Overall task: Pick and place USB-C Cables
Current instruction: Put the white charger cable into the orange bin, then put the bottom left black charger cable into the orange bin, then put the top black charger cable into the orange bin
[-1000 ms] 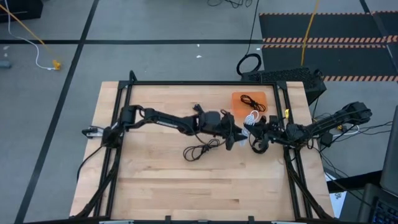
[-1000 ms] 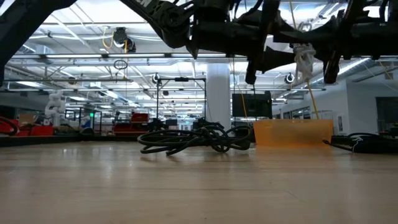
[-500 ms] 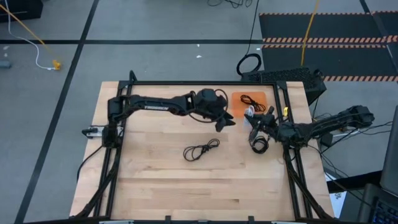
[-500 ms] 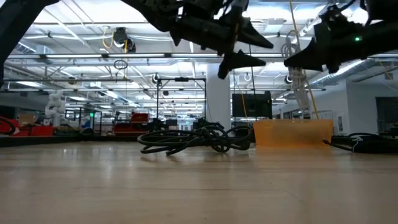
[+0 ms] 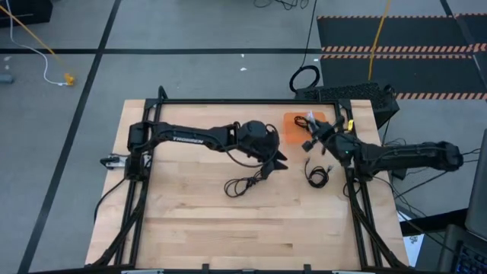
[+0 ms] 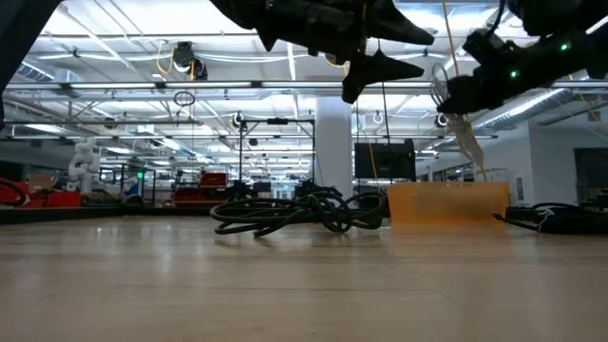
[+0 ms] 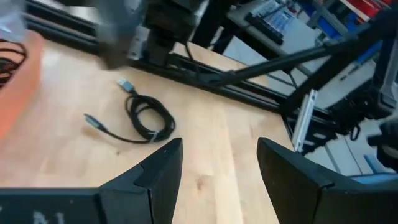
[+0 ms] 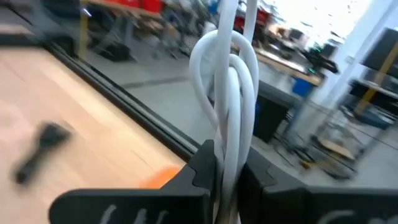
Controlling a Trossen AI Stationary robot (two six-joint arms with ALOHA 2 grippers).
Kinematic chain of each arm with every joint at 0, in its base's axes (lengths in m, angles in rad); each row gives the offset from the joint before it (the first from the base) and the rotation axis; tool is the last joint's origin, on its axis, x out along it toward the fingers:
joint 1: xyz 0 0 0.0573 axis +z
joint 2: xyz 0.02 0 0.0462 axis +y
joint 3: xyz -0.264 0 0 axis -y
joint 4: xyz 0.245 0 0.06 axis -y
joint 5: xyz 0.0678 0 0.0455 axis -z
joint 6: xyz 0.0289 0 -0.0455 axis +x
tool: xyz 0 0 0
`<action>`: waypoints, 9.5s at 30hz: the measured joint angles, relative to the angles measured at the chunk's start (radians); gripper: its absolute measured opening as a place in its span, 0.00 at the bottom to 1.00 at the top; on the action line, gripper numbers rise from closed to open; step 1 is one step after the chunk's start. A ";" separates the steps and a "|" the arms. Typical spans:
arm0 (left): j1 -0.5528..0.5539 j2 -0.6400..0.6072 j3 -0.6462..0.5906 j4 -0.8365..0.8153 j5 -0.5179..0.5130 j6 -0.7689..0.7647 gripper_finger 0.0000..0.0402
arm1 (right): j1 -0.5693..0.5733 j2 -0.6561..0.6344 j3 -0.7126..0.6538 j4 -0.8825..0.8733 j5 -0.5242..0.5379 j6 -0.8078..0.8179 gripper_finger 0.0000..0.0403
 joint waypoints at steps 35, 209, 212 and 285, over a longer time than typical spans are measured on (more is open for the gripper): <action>-0.031 0.001 -0.002 -0.306 -0.035 -0.010 0.52 | -0.266 0.239 0.002 0.103 -0.192 0.167 0.49; -0.154 0.002 -0.232 0.621 -0.430 -0.082 0.46 | 0.189 0.163 -0.006 0.543 -0.653 0.226 0.10; -0.133 -0.023 -0.233 0.564 -0.429 -0.082 0.52 | 0.160 0.111 -0.005 0.444 -0.586 0.186 0.09; 0.098 -0.219 -0.232 -0.256 -0.434 -0.016 0.56 | -0.163 0.222 -0.007 -0.014 -0.496 0.574 0.63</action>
